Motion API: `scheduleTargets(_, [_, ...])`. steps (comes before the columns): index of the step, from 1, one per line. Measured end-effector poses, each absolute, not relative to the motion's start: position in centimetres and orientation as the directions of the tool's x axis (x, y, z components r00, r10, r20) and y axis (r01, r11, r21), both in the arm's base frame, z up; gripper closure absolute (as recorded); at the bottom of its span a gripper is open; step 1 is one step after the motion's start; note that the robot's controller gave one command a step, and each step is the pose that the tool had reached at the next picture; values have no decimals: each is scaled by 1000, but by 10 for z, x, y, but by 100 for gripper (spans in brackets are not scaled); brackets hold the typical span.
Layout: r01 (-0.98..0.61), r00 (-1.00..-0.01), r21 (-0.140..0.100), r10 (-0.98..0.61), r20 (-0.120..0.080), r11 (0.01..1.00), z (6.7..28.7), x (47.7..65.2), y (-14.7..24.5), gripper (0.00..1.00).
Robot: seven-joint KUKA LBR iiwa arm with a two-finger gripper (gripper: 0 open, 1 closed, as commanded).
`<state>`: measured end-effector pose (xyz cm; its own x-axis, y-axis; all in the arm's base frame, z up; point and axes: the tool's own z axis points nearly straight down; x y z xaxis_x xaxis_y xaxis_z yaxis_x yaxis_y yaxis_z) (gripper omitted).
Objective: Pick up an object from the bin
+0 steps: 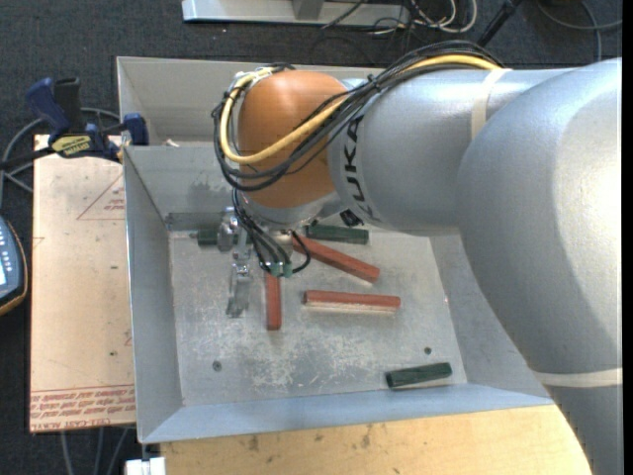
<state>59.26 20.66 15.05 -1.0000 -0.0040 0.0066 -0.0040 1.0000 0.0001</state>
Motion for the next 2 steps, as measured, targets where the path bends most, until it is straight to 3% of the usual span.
scheduleTargets(1, [-416, -909, 2, -416, 2, 909, 70, 606, 157, 0])
scheduleTargets(2, [-716, -698, -2, -716, -4, 698, 101, 604, 133, 0])
